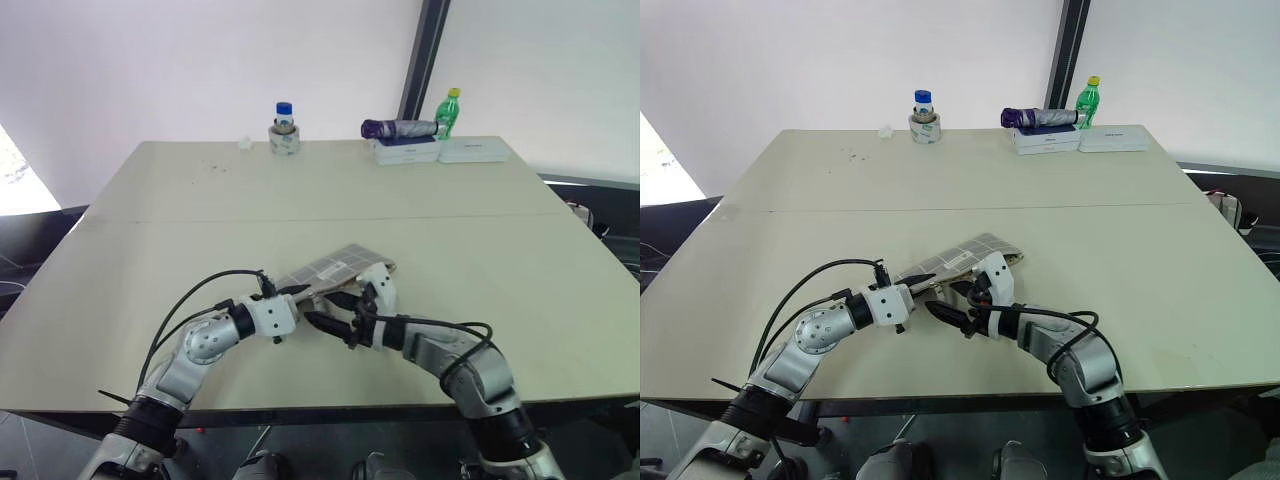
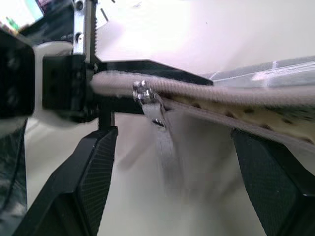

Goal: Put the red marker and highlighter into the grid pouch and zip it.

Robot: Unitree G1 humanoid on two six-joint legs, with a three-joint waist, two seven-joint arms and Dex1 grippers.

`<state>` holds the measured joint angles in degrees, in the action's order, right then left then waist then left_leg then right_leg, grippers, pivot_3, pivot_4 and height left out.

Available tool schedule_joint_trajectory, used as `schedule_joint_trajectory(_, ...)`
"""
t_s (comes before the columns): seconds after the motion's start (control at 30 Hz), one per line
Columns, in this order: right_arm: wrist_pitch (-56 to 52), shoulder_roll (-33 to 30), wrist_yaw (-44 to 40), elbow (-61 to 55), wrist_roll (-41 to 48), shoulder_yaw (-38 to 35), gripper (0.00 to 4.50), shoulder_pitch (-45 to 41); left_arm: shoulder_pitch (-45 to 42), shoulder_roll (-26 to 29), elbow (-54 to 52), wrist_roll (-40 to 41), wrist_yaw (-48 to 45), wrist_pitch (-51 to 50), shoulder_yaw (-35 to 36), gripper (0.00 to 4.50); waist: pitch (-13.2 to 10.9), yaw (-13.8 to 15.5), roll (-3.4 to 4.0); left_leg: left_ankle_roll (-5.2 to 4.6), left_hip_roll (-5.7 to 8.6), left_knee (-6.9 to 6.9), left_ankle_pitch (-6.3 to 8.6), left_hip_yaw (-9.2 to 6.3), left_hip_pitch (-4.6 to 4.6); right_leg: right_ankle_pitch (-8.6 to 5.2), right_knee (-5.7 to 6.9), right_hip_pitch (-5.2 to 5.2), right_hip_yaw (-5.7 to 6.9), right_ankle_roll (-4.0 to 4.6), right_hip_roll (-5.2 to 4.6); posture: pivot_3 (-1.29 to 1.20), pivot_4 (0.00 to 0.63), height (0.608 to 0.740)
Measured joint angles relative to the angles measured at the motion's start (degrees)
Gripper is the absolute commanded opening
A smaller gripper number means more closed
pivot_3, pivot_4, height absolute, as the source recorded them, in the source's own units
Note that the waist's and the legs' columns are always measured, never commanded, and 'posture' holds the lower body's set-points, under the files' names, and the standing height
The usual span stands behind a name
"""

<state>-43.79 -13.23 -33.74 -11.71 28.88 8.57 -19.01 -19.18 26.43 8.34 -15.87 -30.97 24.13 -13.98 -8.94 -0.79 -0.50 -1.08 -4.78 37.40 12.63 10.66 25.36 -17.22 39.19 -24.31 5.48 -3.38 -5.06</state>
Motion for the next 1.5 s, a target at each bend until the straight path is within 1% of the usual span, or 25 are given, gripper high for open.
schedule_joint_trajectory(0.07,-0.7,1.0,0.0,0.5,0.6,0.2,3.80,-0.7,0.0,0.4,-0.2,-0.9,0.1,0.2,-0.3,0.00,0.0,-0.1,0.00,-0.01,0.00,0.00,0.00,0.01,0.00,0.00,0.00,0.00,0.00,0.00,0.00,0.00,0.150,0.740)
schedule_joint_trajectory(0.13,-0.6,1.1,-0.3,1.1,0.4,1.0,3.28,-1.1,0.0,0.5,-0.3,-1.2,0.2,0.2,-0.5,0.00,0.0,0.0,0.00,-0.01,0.00,0.00,0.01,0.00,0.00,0.00,0.00,0.00,0.00,0.00,-0.01,0.00,0.150,0.740)
schedule_joint_trajectory(0.17,-0.5,1.5,-0.4,1.7,0.4,1.1,2.90,-1.2,0.1,0.6,-0.4,-1.3,0.2,0.2,-0.5,0.00,0.0,0.0,0.00,-0.01,0.00,0.00,0.01,0.00,0.00,0.00,0.00,0.00,0.00,0.00,-0.01,0.00,0.150,0.740)
schedule_joint_trajectory(0.33,-0.4,1.8,-0.5,3.3,0.3,0.9,0.35,-1.6,0.5,0.8,-1.0,-1.8,0.7,0.5,-0.6,0.00,0.0,0.0,0.00,-0.01,0.00,-0.01,0.01,0.00,0.00,0.00,0.00,0.00,0.00,0.00,-0.01,0.00,0.150,0.740)
schedule_joint_trajectory(0.37,-0.4,1.3,-0.8,3.3,0.3,1.0,0.01,-1.6,0.5,0.8,-1.0,-1.8,0.8,0.4,-0.6,0.00,0.0,-0.1,0.00,-0.01,0.00,-0.01,0.01,0.00,0.00,0.00,0.00,0.00,0.00,0.00,-0.01,0.00,0.150,0.740)
schedule_joint_trajectory(0.43,-0.3,0.6,-1.4,3.3,0.1,1.1,0.01,-1.6,0.5,0.8,-1.0,-2.2,0.9,0.5,-0.6,0.00,0.0,-0.1,0.00,-0.01,0.00,-0.02,0.01,-0.01,0.00,0.00,0.00,0.00,0.00,0.00,-0.01,0.00,0.150,0.740)
schedule_joint_trajectory(0.5,0.3,-1.8,-2.7,3.2,-0.5,1.3,0.01,-1.6,0.5,0.9,-1.0,-2.3,0.9,0.6,-0.8,0.00,0.0,0.0,0.00,-0.02,0.01,-0.01,0.01,0.00,0.00,0.00,-0.01,0.00,0.00,0.00,-0.02,0.00,0.150,0.740)
schedule_joint_trajectory(0.63,4.0,-11.6,-7.0,4.8,-3.7,0.9,0.01,-1.6,0.8,2.4,-1.0,-2.1,0.6,2.4,-0.8,0.00,0.0,0.0,0.00,-0.06,0.04,-0.01,0.04,0.01,0.00,0.00,-0.06,0.00,0.00,0.00,-0.07,0.00,0.150,0.740)
schedule_joint_trajectory(0.77,8.0,-17.8,-10.6,11.0,-5.8,-0.9,0.01,-2.6,0.9,4.9,0.1,-0.7,-0.5,5.4,-0.7,0.00,0.0,-0.2,0.00,-0.06,0.02,-0.03,0.04,0.03,0.00,0.00,-0.06,-0.02,0.00,0.00,-0.06,0.00,0.150,0.740)
schedule_joint_trajectory(0.87,12.4,-22.1,-12.1,18.5,-8.0,-4.2,0.01,-5.1,0.9,7.3,1.4,1.7,-1.7,7.8,-0.4,0.00,0.0,-0.2,0.00,-0.07,0.03,-0.03,0.04,0.09,0.00,0.00,-0.08,-0.02,-0.01,0.00,-0.07,0.00,0.150,0.740)
schedule_joint_trajectory(0.97,18.5,-22.8,-14.4,22.3,-9.9,-3.8,0.01,-7.1,-0.2,7.3,2.9,3.2,-2.4,9.2,-0.5,0.00,0.0,-0.2,0.00,-0.06,0.01,-0.05,0.04,0.11,-0.02,0.00,-0.09,-0.02,-0.01,-0.01,-0.04,0.00,0.150,0.740)
schedule_joint_trajectory(1.03,20.5,-22.6,-15.4,24.0,-10.0,-3.4,0.01,-7.3,-1.0,7.3,4.0,5.6,-4.1,8.7,-0.5,0.00,0.0,-0.1,0.00,-0.06,0.01,-0.06,0.03,0.12,-0.01,0.00,-0.09,-0.02,-0.01,-0.01,-0.03,0.00,0.150,0.740)
schedule_joint_trajectory(1.07,20.5,-22.3,-15.9,24.5,-9.6,-3.6,0.69,-7.4,-1.0,7.2,4.4,7.9,-5.5,7.7,-0.5,0.68,0.0,-0.1,0.01,-0.05,0.01,-0.05,0.03,0.13,-0.01,0.00,-0.09,-0.02,-0.01,-0.01,-0.03,0.00,0.150,0.740)
schedule_joint_trajectory(1.1,20.5,-22.0,-16.2,25.0,-9.2,-4.5,1.02,-7.4,-0.9,7.2,5.1,9.6,-6.3,6.4,0.1,1.01,0.0,-0.1,0.01,-0.05,0.01,-0.04,0.03,0.13,-0.01,0.00,-0.09,-0.02,-0.01,-0.01,-0.03,0.00,0.150,0.740)
schedule_joint_trajectory(1.17,20.7,-21.9,-16.5,25.4,-8.5,-6.6,1.96,-7.4,-0.7,7.3,7.1,11.5,-6.5,4.4,2.2,1.93,0.0,-0.1,0.01,-0.04,0.00,-0.04,0.02,0.12,-0.01,0.00,-0.08,-0.02,-0.01,-0.02,-0.02,0.00,0.150,0.740)
schedule_joint_trajectory(1.2,21.5,-21.5,-16.4,25.4,-8.4,-7.3,2.57,-7.4,-0.7,7.4,7.6,11.6,-6.4,4.0,3.0,2.50,0.0,-0.1,0.01,-0.04,0.00,-0.04,0.02,0.11,-0.01,0.00,-0.08,-0.01,-0.01,-0.02,-0.02,0.00,0.150,0.740)
schedule_joint_trajectory(1.23,22.3,-20.9,-16.0,25.4,-8.5,-7.5,3.01,-7.5,-0.6,7.3,7.6,12.0,-6.4,3.8,3.5,2.97,0.0,-0.1,0.00,-0.04,0.00,-0.04,0.02,0.12,-0.02,0.00,-0.08,-0.01,-0.01,-0.02,-0.02,0.00,0.150,0.740)
schedule_joint_trajectory(1.3,25.1,-19.0,-15.0,25.4,-9.6,-7.6,4.19,-7.8,0.7,7.2,6.0,15.2,-7.0,2.4,5.0,4.00,0.0,-0.2,0.02,0.00,-0.01,-0.05,0.00,0.13,-0.02,0.00,-0.08,-0.02,-0.01,-0.02,-0.03,0.00,0.150,0.740)
schedule_joint_trajectory(1.33,25.9,-19.0,-14.9,25.4,-10.0,-7.6,4.44,-7.8,1.6,7.2,5.3,16.4,-7.6,1.8,5.7,4.00,0.0,-0.2,0.03,0.04,-0.01,-0.05,-0.02,0.13,-0.01,0.00,-0.08,-0.02,-0.01,-0.03,-0.04,0.00,0.150,0.740)
schedule_joint_trajectory(1.43,27.4,-20.3,-17.0,25.4,-10.2,-7.8,4.44,-7.5,6.5,8.2,1.9,21.4,-10.0,-1.7,8.4,4.00,0.0,-0.3,0.03,0.26,-0.02,-0.08,-0.15,0.13,-0.02,-0.01,-0.09,-0.03,-0.01,-0.03,-0.03,0.00,0.150,0.740)
schedule_joint_trajectory(1.5,28.4,-22.7,-19.5,25.2,-10.4,-7.8,4.44,-5.7,9.9,9.4,0.1,22.7,-10.1,-2.7,10.6,4.00,0.0,-0.1,0.03,0.27,-0.02,-0.08,-0.16,0.11,-0.02,-0.01,-0.10,-0.02,-0.01,-0.03,-0.04,0.00,0.150,0.740)
